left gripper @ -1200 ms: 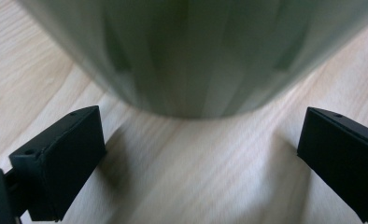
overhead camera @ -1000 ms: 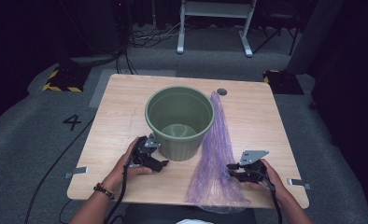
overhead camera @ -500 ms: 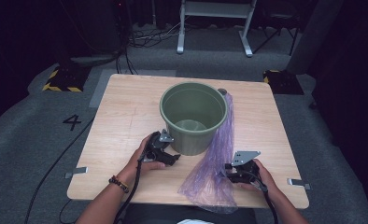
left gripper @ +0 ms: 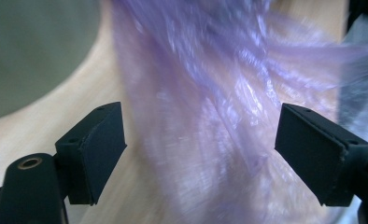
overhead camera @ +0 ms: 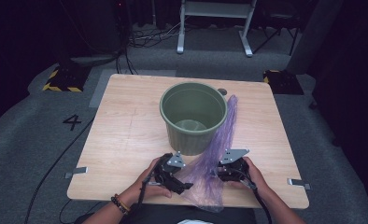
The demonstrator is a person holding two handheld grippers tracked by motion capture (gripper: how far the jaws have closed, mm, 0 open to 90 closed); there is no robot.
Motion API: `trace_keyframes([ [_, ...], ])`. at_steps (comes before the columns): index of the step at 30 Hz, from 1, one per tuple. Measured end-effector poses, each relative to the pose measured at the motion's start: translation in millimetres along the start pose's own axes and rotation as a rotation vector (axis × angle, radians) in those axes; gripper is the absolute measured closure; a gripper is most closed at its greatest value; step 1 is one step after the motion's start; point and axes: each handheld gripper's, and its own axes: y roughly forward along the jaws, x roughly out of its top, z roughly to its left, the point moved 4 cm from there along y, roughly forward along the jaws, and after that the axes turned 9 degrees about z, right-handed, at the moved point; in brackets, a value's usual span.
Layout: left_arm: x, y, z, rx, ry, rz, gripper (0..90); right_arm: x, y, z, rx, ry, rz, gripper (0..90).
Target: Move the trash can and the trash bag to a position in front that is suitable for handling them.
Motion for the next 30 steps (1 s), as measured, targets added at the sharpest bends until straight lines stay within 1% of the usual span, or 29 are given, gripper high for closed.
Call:
trace_keyframes([
  [1,-0.8,2.2,-0.2,0.028,0.015,0.017,15.9,1.6,1.5,0.5,-0.002,0.002,-0.003,58.0],
  [2,-0.9,2.7,-0.3,0.053,0.028,0.019,16.1,3.1,2.9,1.2,0.001,0.007,-0.005,56.0],
  [3,-0.6,2.3,0.1,0.061,0.037,0.024,17.7,4.6,4.2,1.6,0.000,0.007,-0.006,54.0],
  [4,-0.5,1.3,1.3,0.067,0.033,0.018,20.3,5.8,5.0,2.4,-0.003,0.007,-0.007,51.8],
  [5,-0.9,0.1,3.3,0.073,0.028,0.013,25.8,6.3,5.5,3.0,-0.006,0.002,-0.007,49.4],
  [7,-3.2,-3.5,7.7,0.072,0.028,0.010,35.5,5.9,4.4,4.2,-0.003,-0.003,-0.011,44.8],
  [8,-4.6,-5.5,10.3,0.072,0.036,0.006,41.7,5.2,1.8,4.1,-0.005,-0.007,-0.022,43.8],
  [10,-8.6,-9.5,14.1,0.066,0.056,0.007,52.5,2.9,-7.8,2.4,-0.009,-0.008,-0.054,41.2],
  [11,-10.8,-11.5,15.8,0.064,0.057,0.008,57.7,1.3,-14.1,0.4,-0.015,0.001,-0.071,39.9],
  [13,-15.6,-15.4,20.1,0.065,0.056,0.011,63.2,-2.9,-27.8,-5.8,-0.021,0.022,-0.111,38.6],
  [14,-18.1,-16.9,21.6,0.063,0.052,0.005,64.3,-5.3,-34.9,-10.4,-0.033,0.040,-0.129,38.2],
  [15,-20.8,-19.0,23.3,0.062,0.056,0.008,64.9,-7.9,-41.3,-16.7,-0.052,0.061,-0.144,37.1],
  [16,-23.7,-21.2,24.7,0.061,0.062,0.014,65.3,-10.5,-46.7,-24.1,-0.080,0.092,-0.152,36.3],
  [18,-28.8,-24.1,26.6,0.055,0.064,0.006,65.3,-13.7,-54.3,-42.1,-0.145,0.164,-0.156,32.0],
  [19,-31.2,-25.5,27.3,0.053,0.064,0.004,65.2,-14.1,-56.7,-51.2,-0.171,0.198,-0.162,30.3],
  [20,-33.3,-26.9,27.7,0.051,0.073,0.004,65.2,-14.2,-58.4,-59.8,-0.189,0.229,-0.169,29.9],
  [22,-37.5,-29.2,29.6,0.050,0.081,0.000,65.2,-13.2,-57.7,-76.1,-0.218,0.290,-0.176,26.6],
  [23,-39.0,-30.4,30.7,0.051,0.083,-0.001,65.1,-12.5,-56.1,-84.4,-0.233,0.321,-0.167,25.2],
  [24,-40.6,-31.6,31.5,0.049,0.083,0.001,65.2,-11.5,-54.5,-92.7,-0.246,0.363,-0.160,24.4],
  [25,-42.3,-32.9,32.4,0.047,0.090,0.004,65.2,-10.5,-52.7,-100.1,-0.257,0.397,-0.162,23.1],
  [26,-44.0,-33.8,32.4,0.040,0.089,0.001,65.2,-9.3,-50.5,-106.3,-0.256,0.432,-0.166,22.7],
  [27,-45.9,-35.1,33.1,0.036,0.097,0.006,65.2,-8.6,-47.6,-112.2,-0.258,0.460,-0.165,22.3],
  [28,-47.2,-36.0,33.5,0.032,0.103,0.004,65.2,-8.0,-44.1,-117.1,-0.263,0.476,-0.158,21.5],
  [30,-50.0,-37.8,34.7,0.028,0.107,0.004,65.2,-8.1,-35.8,-125.5,-0.260,0.510,-0.145,21.6],
])
